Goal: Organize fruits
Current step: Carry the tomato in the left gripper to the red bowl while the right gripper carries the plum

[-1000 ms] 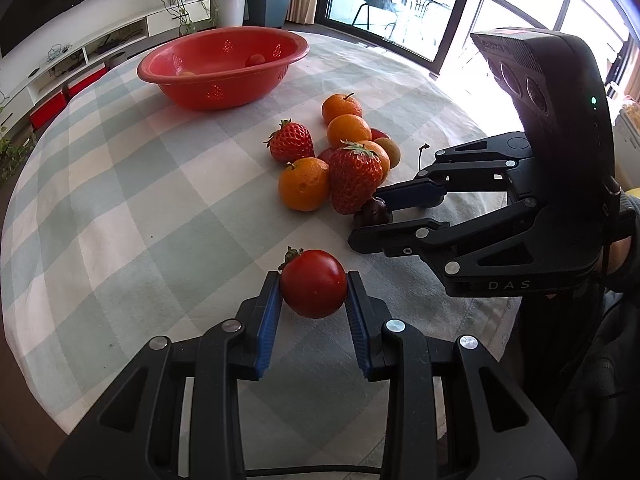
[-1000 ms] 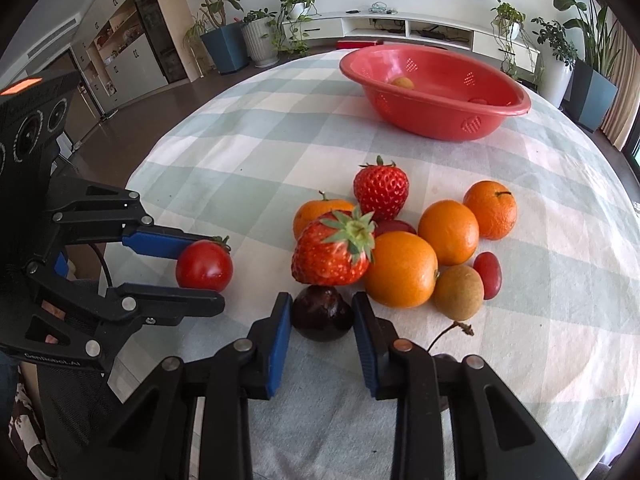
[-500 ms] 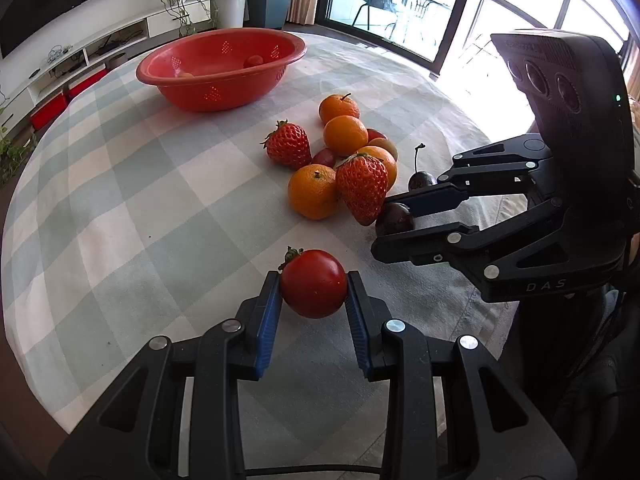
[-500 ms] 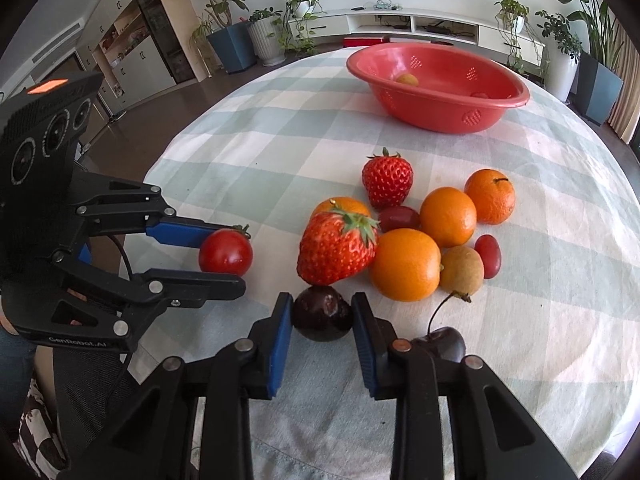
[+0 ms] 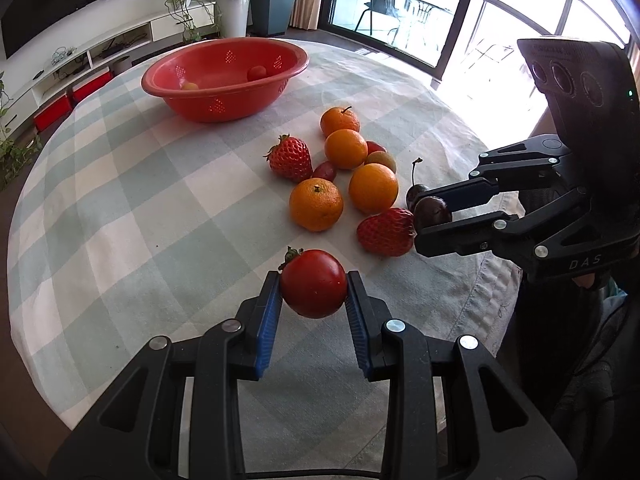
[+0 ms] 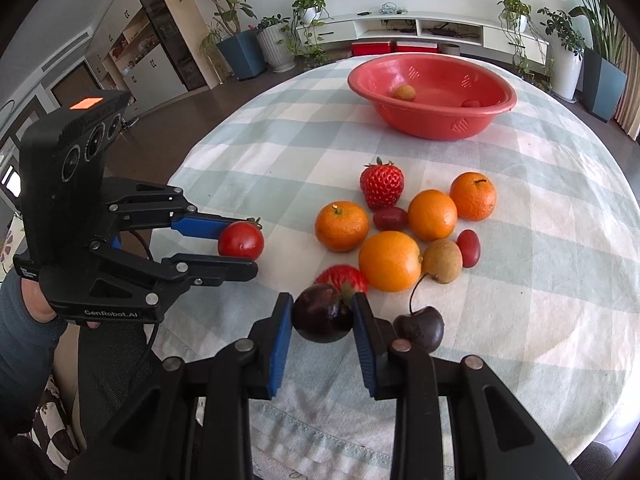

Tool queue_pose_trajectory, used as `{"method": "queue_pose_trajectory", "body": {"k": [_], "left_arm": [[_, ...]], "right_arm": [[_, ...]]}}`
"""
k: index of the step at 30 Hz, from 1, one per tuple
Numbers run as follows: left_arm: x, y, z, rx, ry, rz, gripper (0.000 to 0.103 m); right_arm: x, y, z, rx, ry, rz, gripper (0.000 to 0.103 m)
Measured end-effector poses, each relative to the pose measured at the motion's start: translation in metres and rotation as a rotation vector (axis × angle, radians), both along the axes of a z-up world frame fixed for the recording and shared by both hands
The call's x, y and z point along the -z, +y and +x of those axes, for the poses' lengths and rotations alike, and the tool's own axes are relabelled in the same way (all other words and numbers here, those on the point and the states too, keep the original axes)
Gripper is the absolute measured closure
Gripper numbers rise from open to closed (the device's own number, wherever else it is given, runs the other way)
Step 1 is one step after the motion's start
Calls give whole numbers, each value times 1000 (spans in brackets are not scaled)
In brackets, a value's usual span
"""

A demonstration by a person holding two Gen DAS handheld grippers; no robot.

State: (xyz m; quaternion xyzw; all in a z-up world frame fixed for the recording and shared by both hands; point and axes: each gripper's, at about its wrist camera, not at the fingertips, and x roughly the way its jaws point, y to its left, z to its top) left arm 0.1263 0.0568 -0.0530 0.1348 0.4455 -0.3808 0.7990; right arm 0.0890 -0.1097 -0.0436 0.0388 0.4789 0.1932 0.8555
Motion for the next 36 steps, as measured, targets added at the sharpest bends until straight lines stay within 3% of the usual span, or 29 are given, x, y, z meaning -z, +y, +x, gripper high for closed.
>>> {"method": "queue_pose_trajectory", "body": {"k": [9,14,19,28,31,36], "left_arm": [[-32,-13,25,-4,-58,-34,73],[-53,-25,60,-24,-89,-53,73],[-69,-42,109,-61,-99,-58,73],[-66,-79,185,-126,-124,61,73],[-56,-93,200,-116,-124,108,73],[-36,-108,218,-116,-104,147,73]], "right_arm": [[-39,-30,19,25,-74,13,70],[-70,-51,54,43,-161,-29,70],[-85,-60,109,30,-179,-43,70],[-66,-69,210,34,-79,-20,70],[-50,-75,238,52,-20,11,70],[-28,-73,264,52,31,-23,70]]}}
